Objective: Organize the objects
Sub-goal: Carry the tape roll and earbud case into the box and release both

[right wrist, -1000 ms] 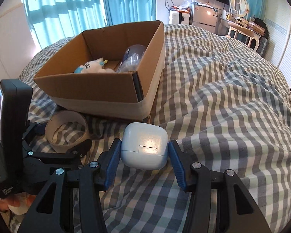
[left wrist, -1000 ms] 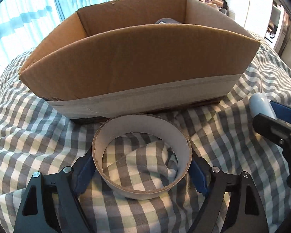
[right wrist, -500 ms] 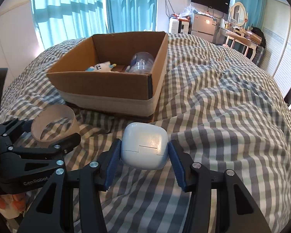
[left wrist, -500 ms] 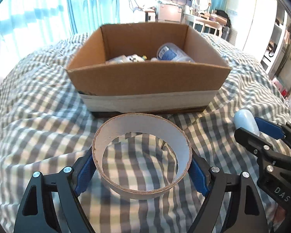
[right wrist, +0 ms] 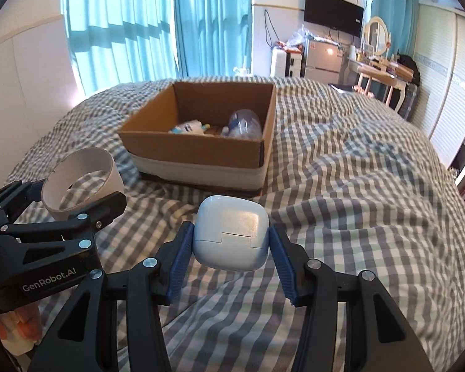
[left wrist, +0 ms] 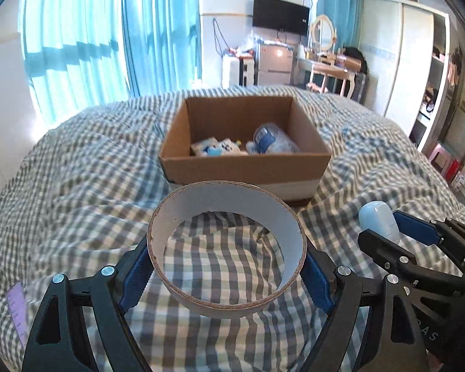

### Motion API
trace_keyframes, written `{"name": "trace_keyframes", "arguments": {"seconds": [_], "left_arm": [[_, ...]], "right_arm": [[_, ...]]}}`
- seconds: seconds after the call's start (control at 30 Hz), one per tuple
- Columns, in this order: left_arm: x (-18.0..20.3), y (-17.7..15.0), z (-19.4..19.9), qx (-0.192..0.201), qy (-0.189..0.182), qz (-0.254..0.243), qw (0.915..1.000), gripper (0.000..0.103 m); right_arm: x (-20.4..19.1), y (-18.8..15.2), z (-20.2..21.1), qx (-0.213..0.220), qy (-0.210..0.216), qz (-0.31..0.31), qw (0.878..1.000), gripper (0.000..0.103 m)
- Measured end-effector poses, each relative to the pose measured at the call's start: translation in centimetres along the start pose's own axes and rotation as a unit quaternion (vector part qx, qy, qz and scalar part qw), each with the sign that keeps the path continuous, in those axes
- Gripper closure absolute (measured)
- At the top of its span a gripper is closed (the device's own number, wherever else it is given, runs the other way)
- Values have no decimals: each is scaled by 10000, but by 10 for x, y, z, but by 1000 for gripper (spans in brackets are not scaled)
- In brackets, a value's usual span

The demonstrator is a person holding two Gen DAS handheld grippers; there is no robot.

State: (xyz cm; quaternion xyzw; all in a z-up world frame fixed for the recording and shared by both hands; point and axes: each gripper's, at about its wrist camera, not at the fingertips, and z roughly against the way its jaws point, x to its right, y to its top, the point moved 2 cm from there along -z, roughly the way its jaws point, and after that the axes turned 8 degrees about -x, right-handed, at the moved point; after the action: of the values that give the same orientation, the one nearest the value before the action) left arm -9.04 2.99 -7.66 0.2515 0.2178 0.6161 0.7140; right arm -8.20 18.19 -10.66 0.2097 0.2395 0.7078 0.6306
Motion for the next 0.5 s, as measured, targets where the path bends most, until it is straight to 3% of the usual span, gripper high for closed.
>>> {"name": "trace_keyframes", "arguments": {"seconds": [0.33, 0.5], "left_arm": [[-11, 9, 26, 387, 156, -24, 9991, 17], [-21, 30, 23, 465, 220, 26, 9987, 17]], "right_arm": [[-8, 20, 30, 343, -52, 110, 9993, 53], [-7, 44, 33, 444, 13, 176, 9989, 53]]}}
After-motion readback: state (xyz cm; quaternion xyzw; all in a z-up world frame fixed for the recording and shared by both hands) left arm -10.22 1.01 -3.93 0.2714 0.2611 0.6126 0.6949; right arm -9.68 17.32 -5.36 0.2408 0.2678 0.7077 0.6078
